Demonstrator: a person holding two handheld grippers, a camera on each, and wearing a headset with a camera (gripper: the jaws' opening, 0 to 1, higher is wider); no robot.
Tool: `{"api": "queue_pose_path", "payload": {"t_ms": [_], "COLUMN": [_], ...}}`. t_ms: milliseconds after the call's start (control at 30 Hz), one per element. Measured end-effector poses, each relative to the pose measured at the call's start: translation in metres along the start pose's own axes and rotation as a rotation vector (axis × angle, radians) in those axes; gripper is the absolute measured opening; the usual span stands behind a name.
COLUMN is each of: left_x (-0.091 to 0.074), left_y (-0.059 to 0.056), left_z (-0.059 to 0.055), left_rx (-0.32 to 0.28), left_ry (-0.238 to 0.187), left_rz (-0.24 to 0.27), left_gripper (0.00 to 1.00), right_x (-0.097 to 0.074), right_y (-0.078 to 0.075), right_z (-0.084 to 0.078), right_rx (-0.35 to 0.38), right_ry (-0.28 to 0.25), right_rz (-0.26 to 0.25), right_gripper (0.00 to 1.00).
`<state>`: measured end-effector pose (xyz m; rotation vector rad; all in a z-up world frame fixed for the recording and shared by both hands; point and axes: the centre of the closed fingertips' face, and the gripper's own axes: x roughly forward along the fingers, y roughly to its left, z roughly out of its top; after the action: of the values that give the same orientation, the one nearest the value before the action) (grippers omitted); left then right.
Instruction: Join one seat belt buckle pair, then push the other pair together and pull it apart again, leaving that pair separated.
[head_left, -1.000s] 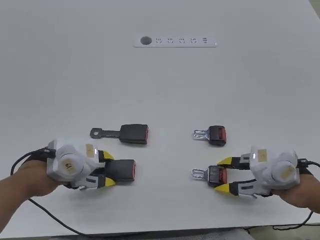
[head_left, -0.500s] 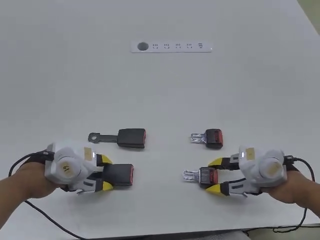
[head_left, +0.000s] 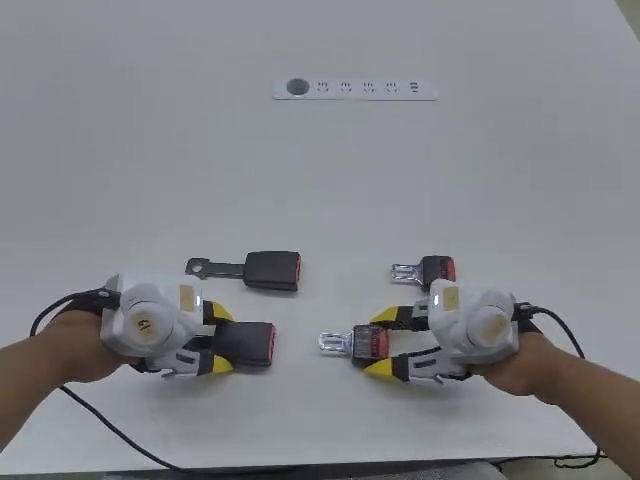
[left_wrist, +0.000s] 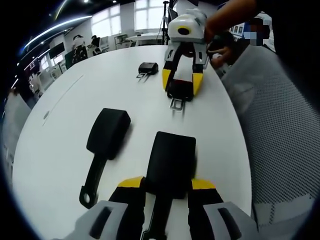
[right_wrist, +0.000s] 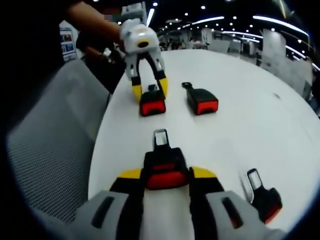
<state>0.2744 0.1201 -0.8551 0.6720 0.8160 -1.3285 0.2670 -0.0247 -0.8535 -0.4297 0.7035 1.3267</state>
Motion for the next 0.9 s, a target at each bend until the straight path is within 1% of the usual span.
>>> {"api": "queue_pose_path", "payload": {"t_ms": [67,100,133,200,267,333,367,400,433,533,567,633,700,767,833,900], "left_x": [0.0,0.0,0.0,0.0,0.0,0.001,0.001,0.001,0.001,0.001,0.001,0.002,0.002,0.003,0.003,0.002], "left_y": [0.0,0.0,0.0,-0.001,-0.001,-0.001,-0.001,-0.002,-0.002,-0.002,-0.002,-0.002,-0.002,-0.003,-0.003,-0.003], "left_z": [-0.001,-0.001,-0.001,-0.001,-0.001,-0.002,-0.002,-0.002,-0.002,-0.003,-0.004,-0.004,-0.004,-0.003,-0.002,-0.003], "left_rx": [0.003,0.005,0.004,0.005,0.01,0.009,0.01,0.011,0.011,0.035,0.036,0.041,0.045,0.067,0.071,0.061], "left_ry": [0.0,0.0,-0.001,0.0,0.002,0.006,0.007,0.01,0.011,0.022,0.027,0.029,0.036,0.056,0.067,0.068], "left_rz": [-0.004,-0.005,-0.007,-0.009,-0.009,-0.009,-0.011,-0.013,-0.013,-0.017,-0.019,-0.02,-0.019,-0.024,-0.025,-0.023], "left_gripper": [0.34,0.34,0.34,0.34,0.34,0.34,0.34,0.34,0.34,0.34,0.34,0.34,0.34,0.34,0.33,0.33], "right_x": [0.007,0.011,0.013,0.021,0.026,0.032,0.036,0.041,0.043,0.049,0.049,0.047,0.046,0.048,0.049,0.052], "right_y": [0.0,0.001,0.003,0.004,0.008,0.011,0.013,0.014,0.015,0.016,0.014,0.015,0.014,0.016,0.016,0.016], "right_z": [0.005,0.009,0.01,0.018,0.022,0.028,0.032,0.035,0.036,0.043,0.042,0.041,0.041,0.042,0.043,0.046], "right_rx": [-0.002,0.004,0.011,0.01,0.014,0.016,0.012,-0.019,-0.011,-0.002,-0.044,-0.006,0.008,-0.01,-0.009,-0.001], "right_ry": [-0.003,-0.012,-0.012,-0.029,-0.032,-0.036,-0.052,-0.051,-0.055,-0.061,-0.045,-0.053,-0.05,-0.039,-0.041,-0.041], "right_rz": [0.004,0.004,0.005,0.016,0.031,0.034,0.045,0.043,0.041,0.051,0.045,0.058,0.06,0.059,0.058,0.054], "right_gripper": [0.35,0.35,0.35,0.35,0.35,0.35,0.35,0.35,0.35,0.35,0.35,0.35,0.35,0.35,0.35,0.34]}}
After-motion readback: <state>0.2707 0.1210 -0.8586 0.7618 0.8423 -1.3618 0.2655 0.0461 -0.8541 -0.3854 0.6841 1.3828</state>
